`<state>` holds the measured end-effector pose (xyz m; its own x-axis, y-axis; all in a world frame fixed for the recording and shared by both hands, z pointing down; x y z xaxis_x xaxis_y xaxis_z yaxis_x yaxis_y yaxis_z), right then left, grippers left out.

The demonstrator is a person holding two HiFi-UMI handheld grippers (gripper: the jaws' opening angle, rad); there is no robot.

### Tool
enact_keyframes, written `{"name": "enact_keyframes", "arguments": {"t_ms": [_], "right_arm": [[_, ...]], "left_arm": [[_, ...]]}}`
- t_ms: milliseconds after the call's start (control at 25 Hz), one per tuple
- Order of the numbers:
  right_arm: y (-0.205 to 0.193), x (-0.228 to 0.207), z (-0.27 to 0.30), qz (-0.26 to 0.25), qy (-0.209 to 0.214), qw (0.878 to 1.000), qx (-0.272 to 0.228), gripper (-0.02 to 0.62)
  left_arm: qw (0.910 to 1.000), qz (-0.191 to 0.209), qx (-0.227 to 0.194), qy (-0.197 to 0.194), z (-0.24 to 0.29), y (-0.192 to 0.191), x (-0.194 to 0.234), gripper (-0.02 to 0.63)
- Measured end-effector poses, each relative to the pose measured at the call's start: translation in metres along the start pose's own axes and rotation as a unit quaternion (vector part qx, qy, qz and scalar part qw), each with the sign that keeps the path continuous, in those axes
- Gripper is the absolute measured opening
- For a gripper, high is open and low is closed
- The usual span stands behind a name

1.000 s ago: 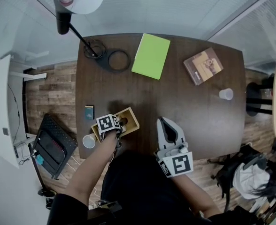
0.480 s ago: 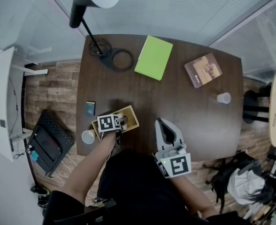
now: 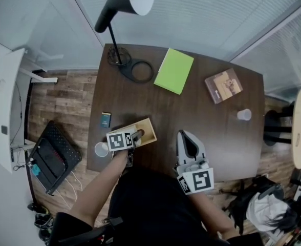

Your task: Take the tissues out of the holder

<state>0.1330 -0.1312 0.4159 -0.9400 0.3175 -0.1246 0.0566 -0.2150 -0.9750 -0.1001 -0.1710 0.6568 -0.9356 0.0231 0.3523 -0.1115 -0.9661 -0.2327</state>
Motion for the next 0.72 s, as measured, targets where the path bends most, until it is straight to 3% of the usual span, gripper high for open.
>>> {"name": "enact_keyframes", "arguments": {"t_ms": [280, 520, 720], "right_arm": [[-0.005, 0.034, -0.013, -0.006, 0.019, 1.000, 0.008, 0.011], [0.004, 0.045, -0.014, -0.026, 0.025, 0.999, 0.001, 0.011], [0.009, 0.053, -0.014, -0.029, 0.029, 0.999, -0.001, 0.011]], "left_arm": [[0.9989, 0.032, -0.030, -0.016, -0.024, -0.002, -0.010, 0.520], [0.9963, 0.017, -0.058, -0.062, -0.050, -0.001, -0.027, 0.520], [0.9928, 0.031, -0.083, -0.081, -0.070, -0.001, -0.037, 0.520]]}}
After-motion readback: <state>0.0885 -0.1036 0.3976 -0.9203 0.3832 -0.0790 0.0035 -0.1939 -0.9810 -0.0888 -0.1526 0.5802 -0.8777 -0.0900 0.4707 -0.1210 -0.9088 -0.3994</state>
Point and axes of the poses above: the fingertips, and each gripper's own axes: z forward along the fingers, x to its left, y out of its top, the point moved 5 cm from there along -z, backward along the fingers, and after that the axes turned 3 degrees about -z, right-handed, at the moved point
